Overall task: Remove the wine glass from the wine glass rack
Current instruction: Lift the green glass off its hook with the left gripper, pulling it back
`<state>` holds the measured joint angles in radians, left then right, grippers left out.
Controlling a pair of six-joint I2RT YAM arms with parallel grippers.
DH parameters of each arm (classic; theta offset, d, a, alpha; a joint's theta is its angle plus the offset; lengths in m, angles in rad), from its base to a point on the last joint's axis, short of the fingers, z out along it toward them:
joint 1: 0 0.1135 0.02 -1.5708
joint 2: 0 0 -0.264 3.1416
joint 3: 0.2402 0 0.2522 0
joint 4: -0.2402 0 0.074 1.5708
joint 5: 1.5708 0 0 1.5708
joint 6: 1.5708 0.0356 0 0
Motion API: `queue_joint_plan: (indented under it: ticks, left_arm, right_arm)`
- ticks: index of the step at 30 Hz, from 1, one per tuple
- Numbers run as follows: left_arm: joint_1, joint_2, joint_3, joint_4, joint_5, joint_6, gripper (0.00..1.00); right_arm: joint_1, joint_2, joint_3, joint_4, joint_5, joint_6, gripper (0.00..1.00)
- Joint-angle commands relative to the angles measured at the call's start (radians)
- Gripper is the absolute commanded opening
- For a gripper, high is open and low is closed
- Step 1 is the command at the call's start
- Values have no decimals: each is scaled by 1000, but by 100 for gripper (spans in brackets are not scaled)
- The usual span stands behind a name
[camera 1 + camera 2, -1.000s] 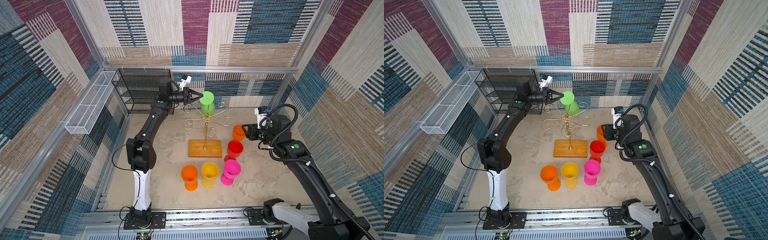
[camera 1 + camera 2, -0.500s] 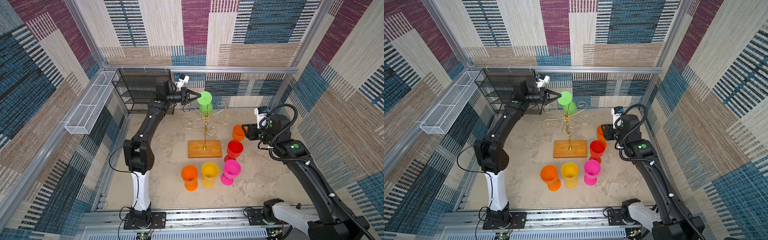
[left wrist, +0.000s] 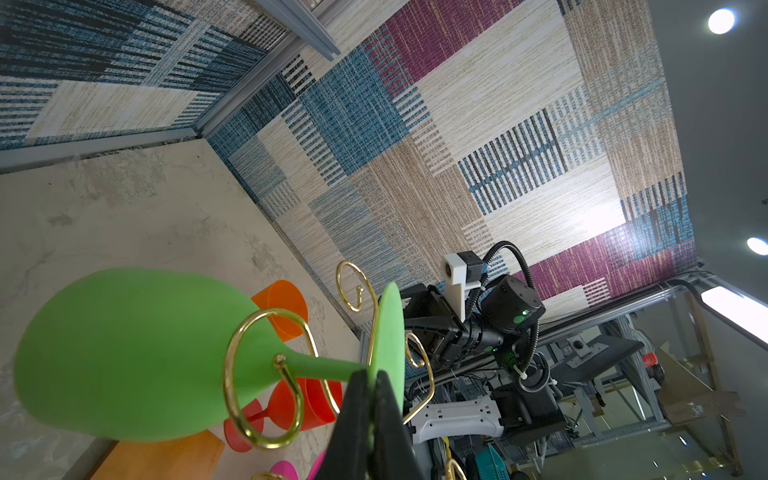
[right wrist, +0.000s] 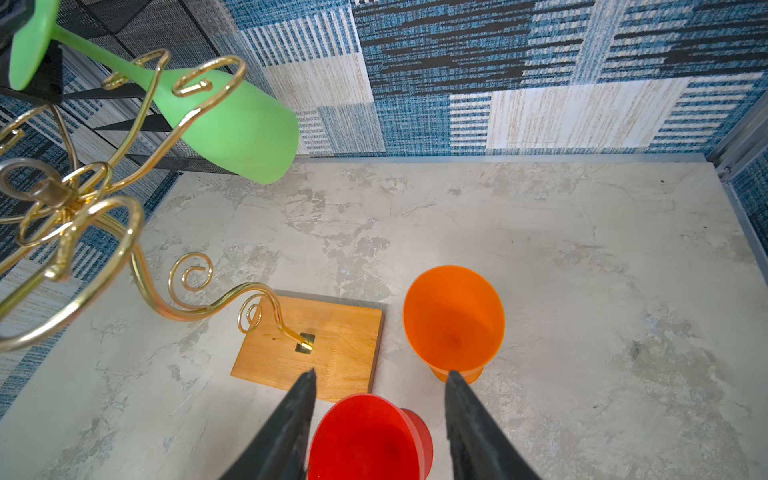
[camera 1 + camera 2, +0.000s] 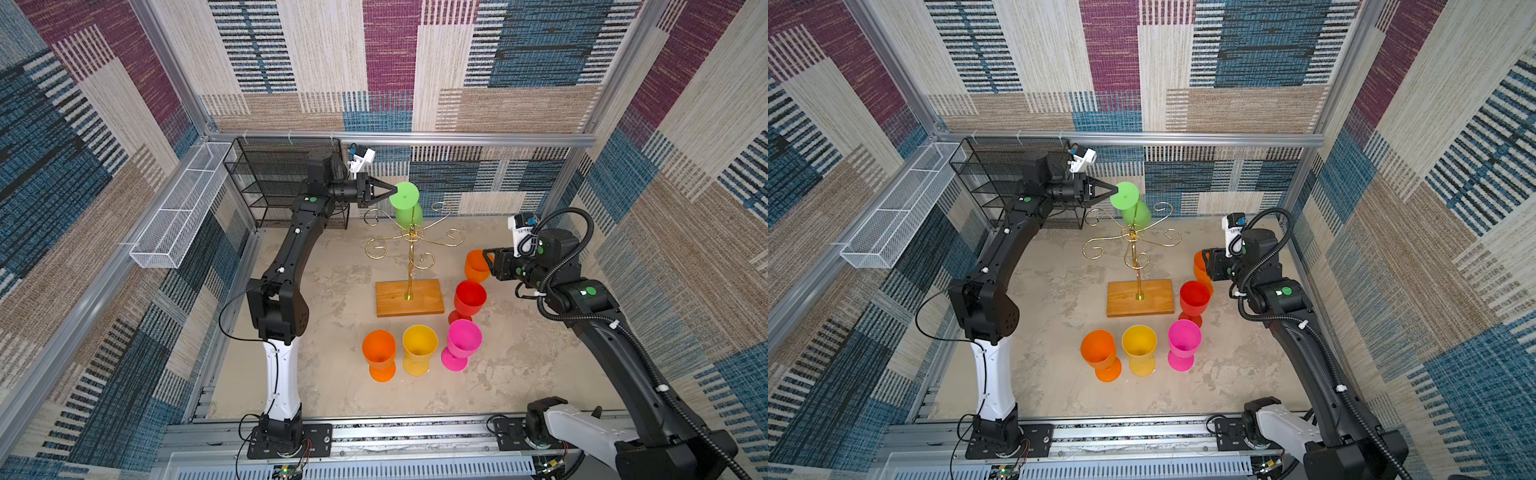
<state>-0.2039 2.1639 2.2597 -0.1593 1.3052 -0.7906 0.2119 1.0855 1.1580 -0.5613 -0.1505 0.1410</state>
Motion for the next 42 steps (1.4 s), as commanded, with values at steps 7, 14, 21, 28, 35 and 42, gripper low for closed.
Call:
queue_joint_plan:
  ticks: [7,14,21,28,35,42]
  left_arm:
    - [21,-13,13,-140,44,161,0]
    - [45,-54,-19,-195,43,223,0]
    - [80,-86,-54,-183,48,214,0]
    - [162,-161,-216,152,45,-20,0]
    - [262,-148,-335,922,35,-616,0]
    - [289,-225,-341,760,9,-459,0]
  right_arm:
    - [-2,-2,-2,37,-11,5,52]
    - [-1,-2,-1,37,-15,8,52]
    - [-1,1,-6,39,-23,11,52]
    - [-2,-6,-7,40,-18,8,52]
    - [-1,-10,-11,43,-13,12,52]
    - [-2,-19,-5,47,-7,16,52]
